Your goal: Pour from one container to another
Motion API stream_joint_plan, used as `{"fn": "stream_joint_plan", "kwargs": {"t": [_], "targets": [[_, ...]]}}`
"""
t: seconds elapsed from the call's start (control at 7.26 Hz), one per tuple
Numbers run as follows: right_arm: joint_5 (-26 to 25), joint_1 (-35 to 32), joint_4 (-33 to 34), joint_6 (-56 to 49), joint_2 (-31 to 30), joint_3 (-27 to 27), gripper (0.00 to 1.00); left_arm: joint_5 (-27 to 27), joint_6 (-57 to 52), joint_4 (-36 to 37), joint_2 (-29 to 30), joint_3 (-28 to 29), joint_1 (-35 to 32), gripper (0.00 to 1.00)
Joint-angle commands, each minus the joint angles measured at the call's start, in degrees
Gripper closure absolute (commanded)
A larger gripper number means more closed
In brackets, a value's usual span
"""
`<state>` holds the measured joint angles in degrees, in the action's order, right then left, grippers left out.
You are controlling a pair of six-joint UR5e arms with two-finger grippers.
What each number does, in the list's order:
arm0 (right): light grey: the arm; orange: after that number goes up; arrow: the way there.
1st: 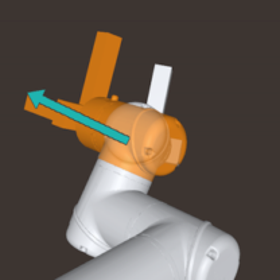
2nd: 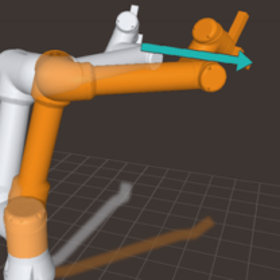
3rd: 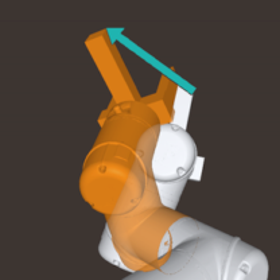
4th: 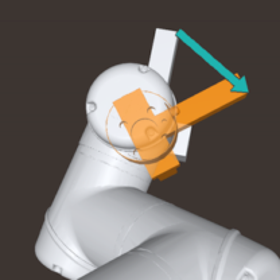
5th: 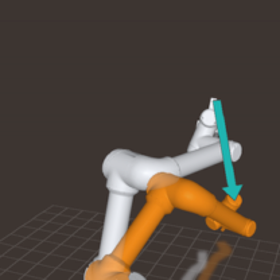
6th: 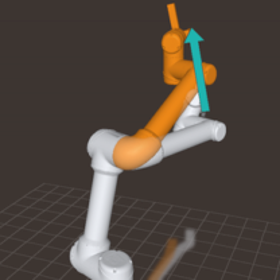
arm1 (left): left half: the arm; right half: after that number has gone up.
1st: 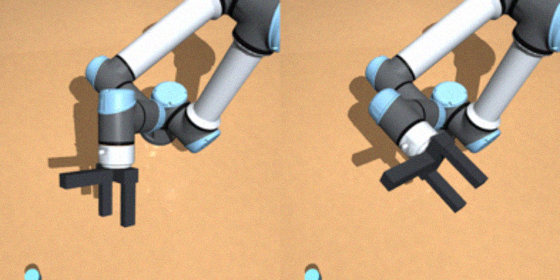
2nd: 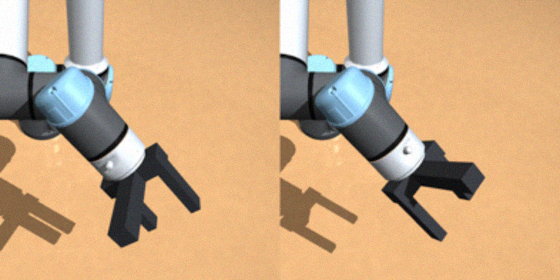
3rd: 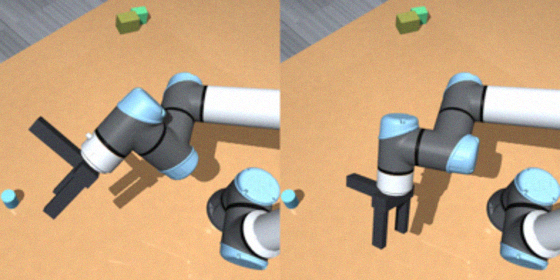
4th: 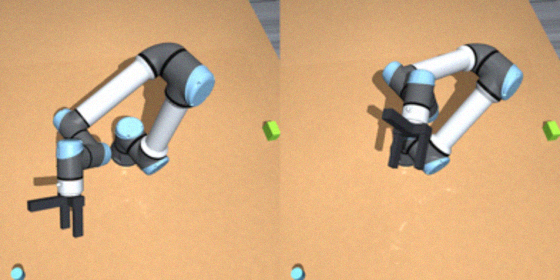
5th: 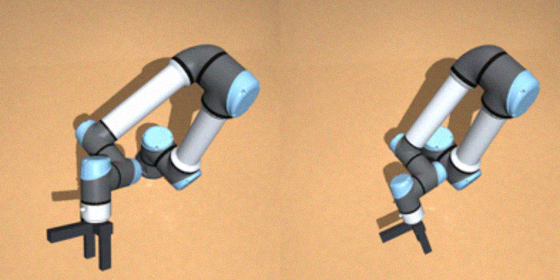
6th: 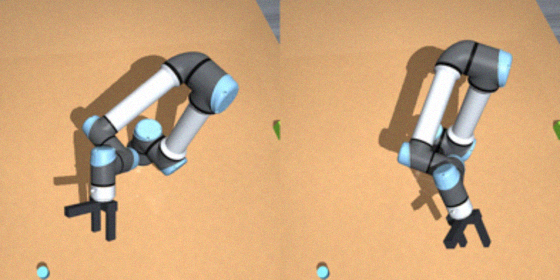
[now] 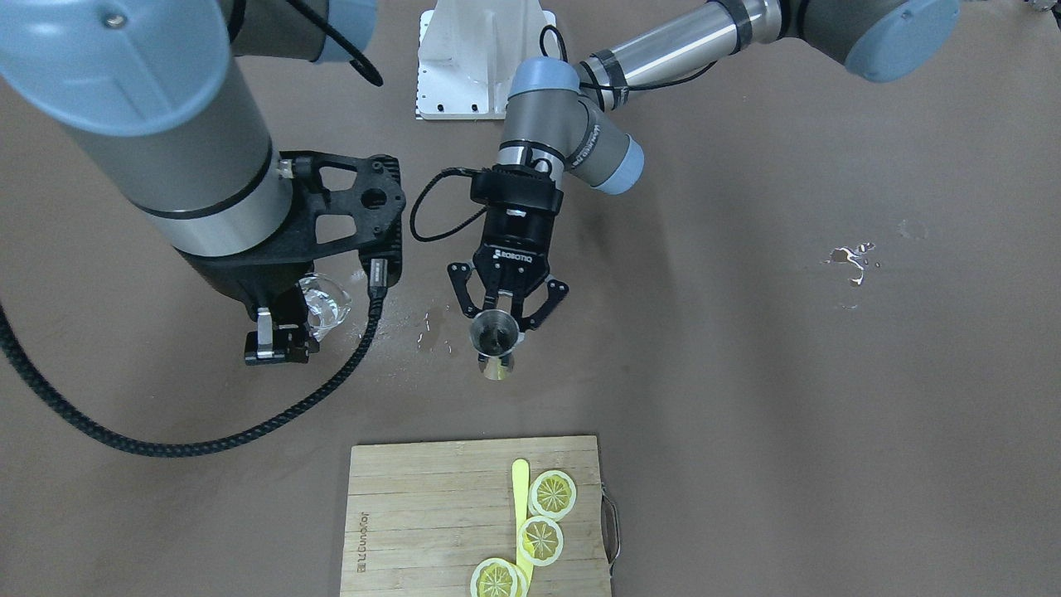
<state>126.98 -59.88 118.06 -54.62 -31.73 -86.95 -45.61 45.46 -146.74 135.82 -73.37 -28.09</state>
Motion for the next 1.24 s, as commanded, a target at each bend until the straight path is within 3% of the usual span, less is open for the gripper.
{"fn": "stream_joint_plan", "kwargs": {"t": [0.0, 0.41, 0.55, 0.83, 1.1], "targets": [[1.95, -0.85, -5.45, 0.83, -9.44, -8.8, 1.0, -0.61, 0.07, -1.71, -6.32, -2.03, -3.98, 1.0], [6.68, -0.94, -23.34, 9.34, -25.96, -17.09, 1.0, -11.14, 0.24, -2.15, -15.73, -6.08, -13.64, 1.0], [7.83, -0.94, -27.14, 9.97, -30.02, -18.76, 1.0, -10.99, 0.42, -2.15, -18.2, -6.26, -13.75, 1.0], [9.16, -0.85, -44.14, 19.43, -37.23, -17.12, 1.0, -10.38, 10.03, -4.76, -26.79, -7.75, -14.1, 1.0], [10.04, -0.15, -50.71, 22.36, -39.02, -15.62, 1.0, -11.07, 10.27, -14.31, -38.81, -11.08, -13.93, 1.0]]}}
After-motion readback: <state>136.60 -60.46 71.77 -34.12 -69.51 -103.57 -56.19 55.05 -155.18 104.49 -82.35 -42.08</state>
